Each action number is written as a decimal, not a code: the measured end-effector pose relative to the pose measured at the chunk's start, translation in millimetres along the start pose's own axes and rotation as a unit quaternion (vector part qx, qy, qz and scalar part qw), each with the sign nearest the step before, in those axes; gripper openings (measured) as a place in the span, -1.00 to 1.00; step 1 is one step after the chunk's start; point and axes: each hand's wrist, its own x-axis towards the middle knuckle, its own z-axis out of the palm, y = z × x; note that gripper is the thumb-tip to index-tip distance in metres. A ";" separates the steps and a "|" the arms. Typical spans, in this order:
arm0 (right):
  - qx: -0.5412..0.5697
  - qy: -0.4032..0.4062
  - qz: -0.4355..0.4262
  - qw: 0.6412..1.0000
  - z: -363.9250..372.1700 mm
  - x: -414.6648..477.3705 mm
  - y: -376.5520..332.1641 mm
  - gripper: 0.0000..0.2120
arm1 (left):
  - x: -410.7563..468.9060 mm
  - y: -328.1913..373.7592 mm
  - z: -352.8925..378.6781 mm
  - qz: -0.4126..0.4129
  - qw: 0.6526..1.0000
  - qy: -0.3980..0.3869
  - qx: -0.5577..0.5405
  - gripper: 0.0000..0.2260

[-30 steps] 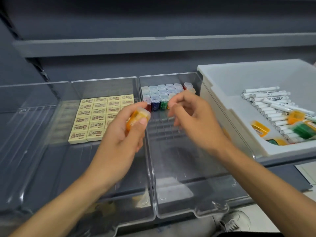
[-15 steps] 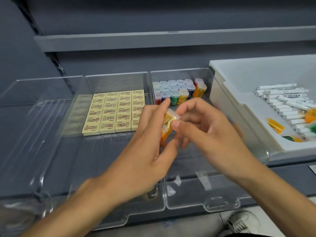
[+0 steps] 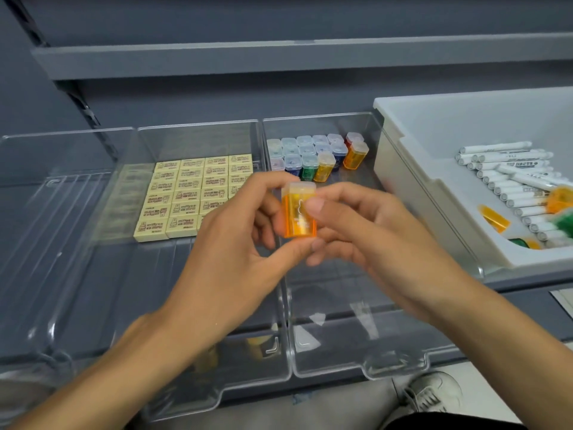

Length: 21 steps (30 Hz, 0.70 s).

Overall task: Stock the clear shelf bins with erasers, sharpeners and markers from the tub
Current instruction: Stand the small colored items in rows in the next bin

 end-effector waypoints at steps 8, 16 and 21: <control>-0.094 0.022 -0.044 0.994 0.2 3.7 -12.0 -0.62 | 2.1 4.3 0.3 0.018 1.000 -0.009 -0.007 -0.57; -0.118 0.111 -0.051 0.985 -17.2 20.2 -5.3 -0.85 | 17.1 -9.5 1.5 0.046 0.986 -0.101 0.122 -0.36; -0.195 0.245 -0.017 0.950 -39.0 53.0 39.8 -0.90 | 34.1 -11.9 5.2 0.070 0.970 -0.123 0.199 -0.63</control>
